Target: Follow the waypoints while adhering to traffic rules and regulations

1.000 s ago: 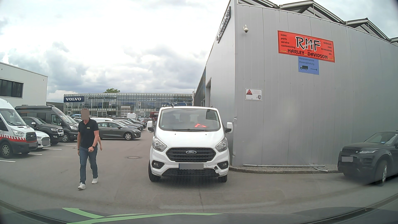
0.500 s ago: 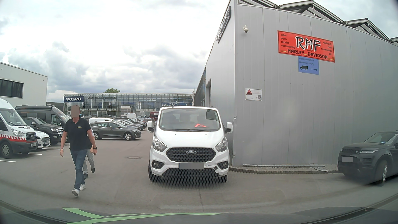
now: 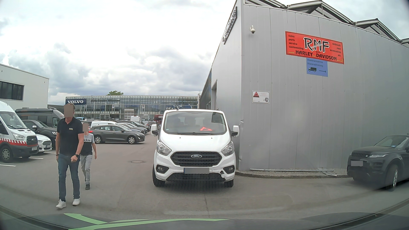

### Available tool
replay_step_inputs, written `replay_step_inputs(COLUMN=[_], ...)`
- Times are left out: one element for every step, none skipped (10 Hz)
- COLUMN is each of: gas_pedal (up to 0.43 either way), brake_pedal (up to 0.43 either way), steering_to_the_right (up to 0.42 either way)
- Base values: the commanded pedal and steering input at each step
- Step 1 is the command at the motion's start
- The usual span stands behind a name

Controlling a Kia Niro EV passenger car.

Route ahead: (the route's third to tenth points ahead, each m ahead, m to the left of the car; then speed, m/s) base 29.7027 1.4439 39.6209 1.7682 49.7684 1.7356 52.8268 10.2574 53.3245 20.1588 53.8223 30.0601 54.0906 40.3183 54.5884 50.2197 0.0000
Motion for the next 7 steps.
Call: replay_step_inputs(gas_pedal=[0.000,0.000,0.000,0.000,0.000,0.000,0.000], brake_pedal=[0.518,0.518,0.524,0.518,0.524,0.524,0.524], steering_to_the_right=[-0.003,-0.003,-0.003,-0.003,-0.003,-0.003,-0.003])
